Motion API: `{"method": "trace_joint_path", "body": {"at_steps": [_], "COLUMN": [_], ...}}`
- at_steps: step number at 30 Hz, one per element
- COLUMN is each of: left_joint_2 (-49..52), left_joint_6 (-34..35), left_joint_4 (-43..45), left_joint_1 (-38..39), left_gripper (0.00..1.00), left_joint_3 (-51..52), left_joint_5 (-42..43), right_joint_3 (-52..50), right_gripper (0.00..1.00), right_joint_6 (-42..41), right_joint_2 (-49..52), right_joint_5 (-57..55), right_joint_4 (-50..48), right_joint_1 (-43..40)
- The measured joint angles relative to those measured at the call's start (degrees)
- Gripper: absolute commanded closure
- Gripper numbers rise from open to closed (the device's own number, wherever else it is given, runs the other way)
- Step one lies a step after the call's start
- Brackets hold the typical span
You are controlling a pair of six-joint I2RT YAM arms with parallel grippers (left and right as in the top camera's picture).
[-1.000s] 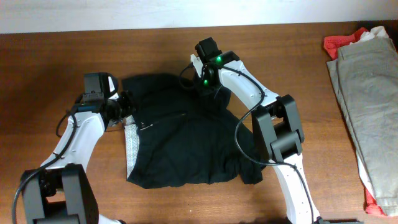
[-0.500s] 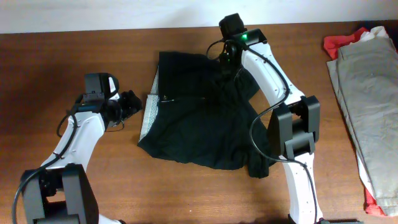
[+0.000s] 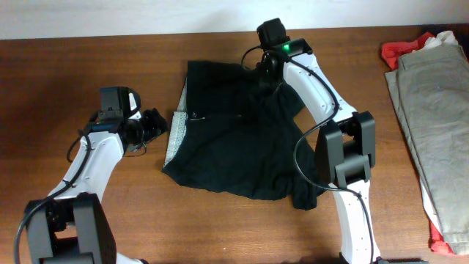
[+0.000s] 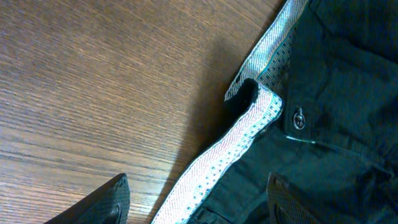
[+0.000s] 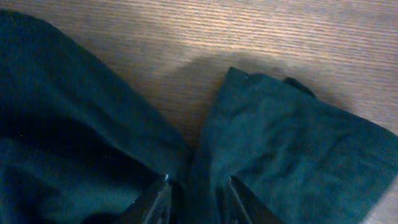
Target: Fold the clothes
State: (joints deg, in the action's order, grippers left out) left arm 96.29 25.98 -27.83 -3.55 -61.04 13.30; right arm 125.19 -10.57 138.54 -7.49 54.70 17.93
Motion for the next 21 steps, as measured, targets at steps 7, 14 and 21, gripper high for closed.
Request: {"method": "trace_joint_path", "body": {"at_steps": [7,14,21], "left_joint_2": [0.0,0.02,0.02], "left_joint_6": [0.0,0.0,0.0], "left_joint_4": [-0.24,-0.66,-0.2], "left_joint_1": [0.0,0.0,0.0], "left_gripper": [0.3,0.3,0.3], "left_joint_3": [0.0,0.0,0.0], "left_joint_5": [0.0,0.0,0.0], "right_joint_3": [-1.42,-1.22,-1.22], "right_gripper": [0.96,0.96,0.96], "right_joint_6": [-8.76,-8.81,4.7], "right_joint_2": [0.07,0.02,0.02], "right_joint_5": [-3.32,-0.63,2.95], "right_joint_4": [2.43,5.25,0.09], "right_joint_1": [-1.42,-10.97,9.86]}}
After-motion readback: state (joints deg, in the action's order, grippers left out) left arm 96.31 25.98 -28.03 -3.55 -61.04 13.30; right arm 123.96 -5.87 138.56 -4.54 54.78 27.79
